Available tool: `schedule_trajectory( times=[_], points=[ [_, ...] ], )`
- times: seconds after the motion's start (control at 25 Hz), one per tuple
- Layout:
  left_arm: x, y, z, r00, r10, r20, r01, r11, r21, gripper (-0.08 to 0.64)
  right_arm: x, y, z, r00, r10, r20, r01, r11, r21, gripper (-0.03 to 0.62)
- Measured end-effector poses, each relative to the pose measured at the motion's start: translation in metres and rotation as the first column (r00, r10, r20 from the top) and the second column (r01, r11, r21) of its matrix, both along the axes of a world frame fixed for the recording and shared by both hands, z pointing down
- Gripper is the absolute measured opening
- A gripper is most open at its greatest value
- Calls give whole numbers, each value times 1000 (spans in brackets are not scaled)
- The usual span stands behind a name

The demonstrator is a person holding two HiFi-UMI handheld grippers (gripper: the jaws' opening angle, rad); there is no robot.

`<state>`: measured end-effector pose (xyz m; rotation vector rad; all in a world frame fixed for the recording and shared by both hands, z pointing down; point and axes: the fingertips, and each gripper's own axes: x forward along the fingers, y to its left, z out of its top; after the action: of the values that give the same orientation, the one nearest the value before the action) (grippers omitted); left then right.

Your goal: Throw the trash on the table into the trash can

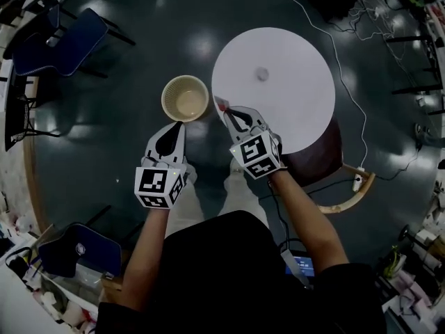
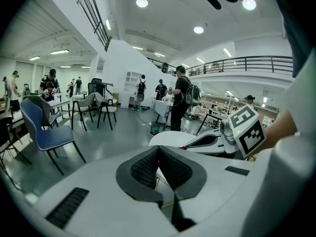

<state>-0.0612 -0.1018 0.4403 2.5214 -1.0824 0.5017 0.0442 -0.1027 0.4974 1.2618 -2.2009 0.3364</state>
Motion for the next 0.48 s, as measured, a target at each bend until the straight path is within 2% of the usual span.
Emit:
schedule_trajectory(
  times=[0.48],
  points=[
    [-95, -49, 76, 1000, -13, 24, 15, 996, -89, 8, -107, -67, 56, 999, 25, 48, -23, 998, -57, 23]
  ],
)
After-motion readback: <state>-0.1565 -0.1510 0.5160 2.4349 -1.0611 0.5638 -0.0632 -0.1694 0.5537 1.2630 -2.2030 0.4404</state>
